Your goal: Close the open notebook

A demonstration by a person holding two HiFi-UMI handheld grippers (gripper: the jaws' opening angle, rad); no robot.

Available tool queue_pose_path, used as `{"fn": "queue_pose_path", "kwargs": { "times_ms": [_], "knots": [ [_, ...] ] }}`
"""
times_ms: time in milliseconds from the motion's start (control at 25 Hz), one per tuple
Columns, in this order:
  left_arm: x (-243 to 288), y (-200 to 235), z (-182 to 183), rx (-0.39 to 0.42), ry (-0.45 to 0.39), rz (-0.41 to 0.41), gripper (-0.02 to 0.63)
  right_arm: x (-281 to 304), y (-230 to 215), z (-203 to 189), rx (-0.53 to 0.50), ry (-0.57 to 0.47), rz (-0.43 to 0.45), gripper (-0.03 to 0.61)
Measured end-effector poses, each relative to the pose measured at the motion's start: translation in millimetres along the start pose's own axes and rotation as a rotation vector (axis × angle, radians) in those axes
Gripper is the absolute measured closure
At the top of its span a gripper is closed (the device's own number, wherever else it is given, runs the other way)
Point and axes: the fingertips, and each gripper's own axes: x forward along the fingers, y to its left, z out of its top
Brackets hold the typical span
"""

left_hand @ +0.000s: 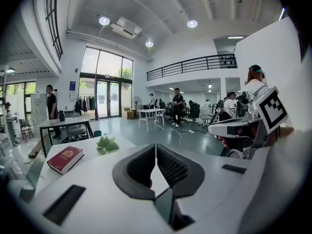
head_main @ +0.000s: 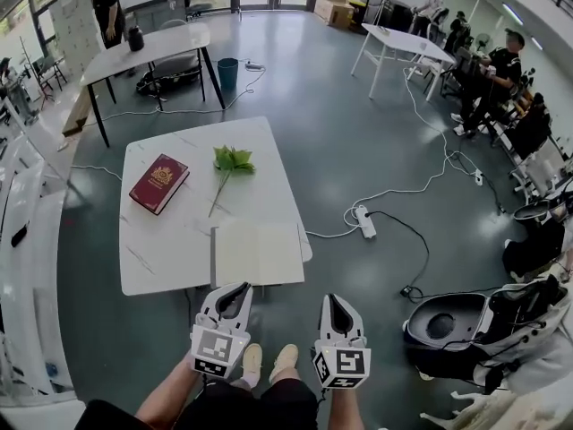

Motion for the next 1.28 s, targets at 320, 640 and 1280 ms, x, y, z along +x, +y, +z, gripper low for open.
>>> {"fn": "queue_pose_path", "kwargs": {
  "times_ms": [320, 640, 1280],
  "knots": [
    [51, 10, -44, -0.066, 0.075, 0.054, 0.583, 65, -17, -52, 0.02, 0.103, 0.094, 0.561],
    [95, 16, -102, -0.127, 0.171, 0.111, 0.583, 117, -22, -124, 0.05, 0.23, 0.191, 0.561],
    [141, 33, -167, -0.216, 0.267, 0.187, 0.583, 182, -43, -221, 0.212, 0.418, 0.289, 0.398]
  ]
}}
